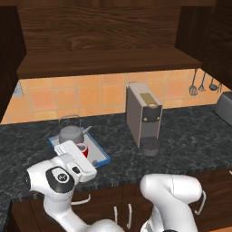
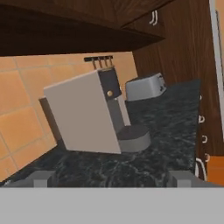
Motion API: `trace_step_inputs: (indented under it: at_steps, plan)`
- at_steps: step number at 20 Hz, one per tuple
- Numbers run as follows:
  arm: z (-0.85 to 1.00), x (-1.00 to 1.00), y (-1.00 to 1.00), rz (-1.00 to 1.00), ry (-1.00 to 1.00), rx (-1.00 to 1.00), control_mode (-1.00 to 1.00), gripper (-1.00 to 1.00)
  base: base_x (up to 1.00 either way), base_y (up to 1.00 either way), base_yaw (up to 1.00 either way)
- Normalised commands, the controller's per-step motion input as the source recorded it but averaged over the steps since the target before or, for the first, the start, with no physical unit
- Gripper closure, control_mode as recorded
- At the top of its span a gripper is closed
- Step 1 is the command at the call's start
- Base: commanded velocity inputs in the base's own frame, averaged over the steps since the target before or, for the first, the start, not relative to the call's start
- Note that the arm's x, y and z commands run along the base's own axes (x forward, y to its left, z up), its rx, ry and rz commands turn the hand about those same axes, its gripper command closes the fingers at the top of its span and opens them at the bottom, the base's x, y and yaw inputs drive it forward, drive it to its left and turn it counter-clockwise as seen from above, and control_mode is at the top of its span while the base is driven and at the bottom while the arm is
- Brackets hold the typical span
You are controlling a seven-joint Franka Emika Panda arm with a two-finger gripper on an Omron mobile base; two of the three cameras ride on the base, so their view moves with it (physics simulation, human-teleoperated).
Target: Pick the kettle from the counter and place it on the tray. Then pick the mug from the cabinet and place it on the tray. Then close the cabinet doors.
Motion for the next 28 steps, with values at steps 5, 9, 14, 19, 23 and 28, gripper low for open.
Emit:
trace_step_inputs:
  at_steps: [5,9,14,19,23,28]
  plan:
    - [0.47,-0.03,-0.79,0.0,-0.07,0.02,-1.0,-1.0,0.0,0.0,0.0]
    - [0.34,-0.17,-0.76,0.0,-0.1,0.04,-1.0,-1.0,0.0,0.0,0.0]
    - [0.27,-0.4,-0.74,0.09,-0.14,0.01,-1.0,-1.0,0.0,0.0,0.0]
    - [0.01,-0.17,-0.8,0.14,-0.06,0.02,-1.0,-1.0,0.0,0.0,0.0]
    - [-0.02,-0.09,-1.0,0.18,-0.25,0.1,-1.0,-1.0,0.0,0.0,0.0]
    - [0.0,-0.13,-1.0,0.21,-0.27,0.15,-1.0,-1.0,0.0,0.0,0.0]
